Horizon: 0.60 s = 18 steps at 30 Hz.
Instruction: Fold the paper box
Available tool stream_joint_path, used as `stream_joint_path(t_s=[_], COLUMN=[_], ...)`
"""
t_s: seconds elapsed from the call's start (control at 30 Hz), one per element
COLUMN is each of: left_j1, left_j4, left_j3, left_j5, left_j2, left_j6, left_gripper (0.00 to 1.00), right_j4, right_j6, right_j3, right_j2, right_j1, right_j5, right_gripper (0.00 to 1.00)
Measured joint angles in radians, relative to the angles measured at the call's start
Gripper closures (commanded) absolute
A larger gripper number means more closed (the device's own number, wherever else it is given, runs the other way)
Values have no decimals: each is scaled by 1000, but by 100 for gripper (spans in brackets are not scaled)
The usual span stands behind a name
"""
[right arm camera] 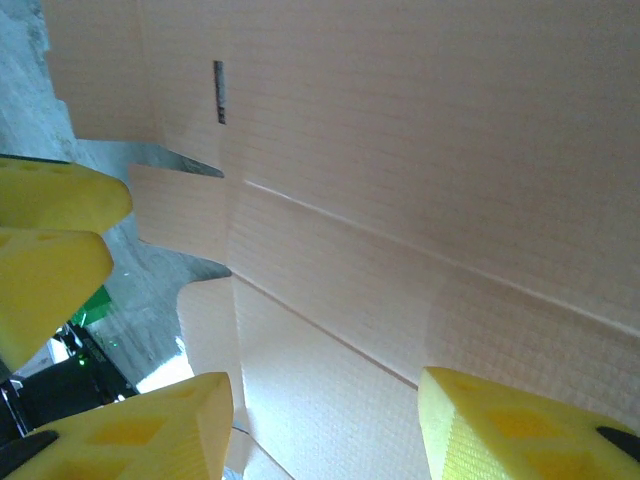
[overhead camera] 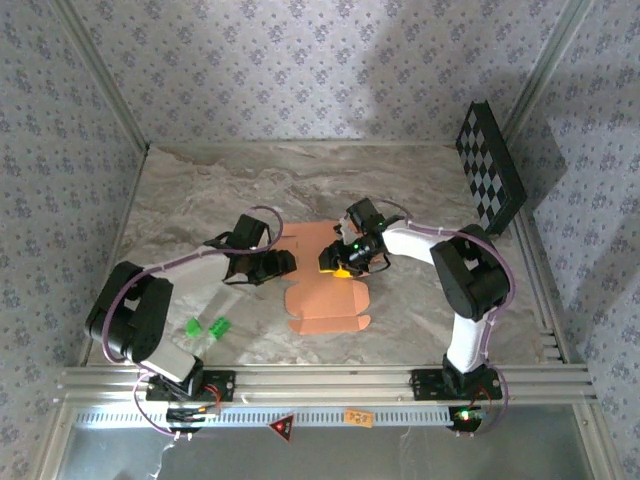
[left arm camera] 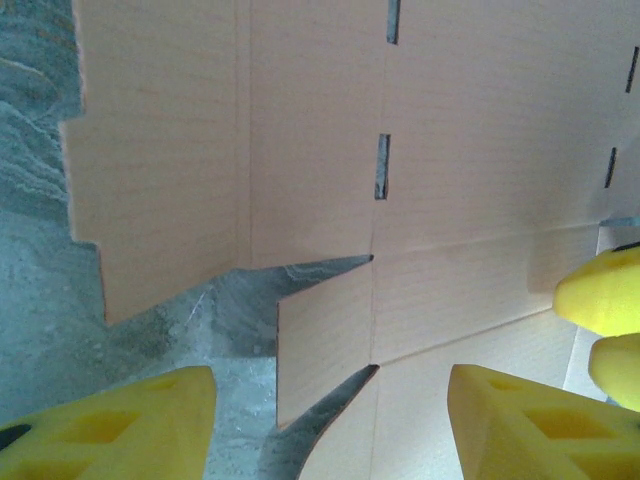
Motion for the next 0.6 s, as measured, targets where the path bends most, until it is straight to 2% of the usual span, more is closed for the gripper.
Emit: stream_joint_path(t_s=[0.37,0.6], left_j1=[-4,-9], left_j4=[33,53], left_j3=[0,1], left_j5=[5,27], left_j2=[47,53], left_j6=[-14,-18], left_gripper=[39,46], right_j4=[0,0], right_j6=[-4,-4], right_j3=[-2,-2], right_j2=[23,23], right_j1=[0,0], right_j5=[25,25], right_gripper=[49,49])
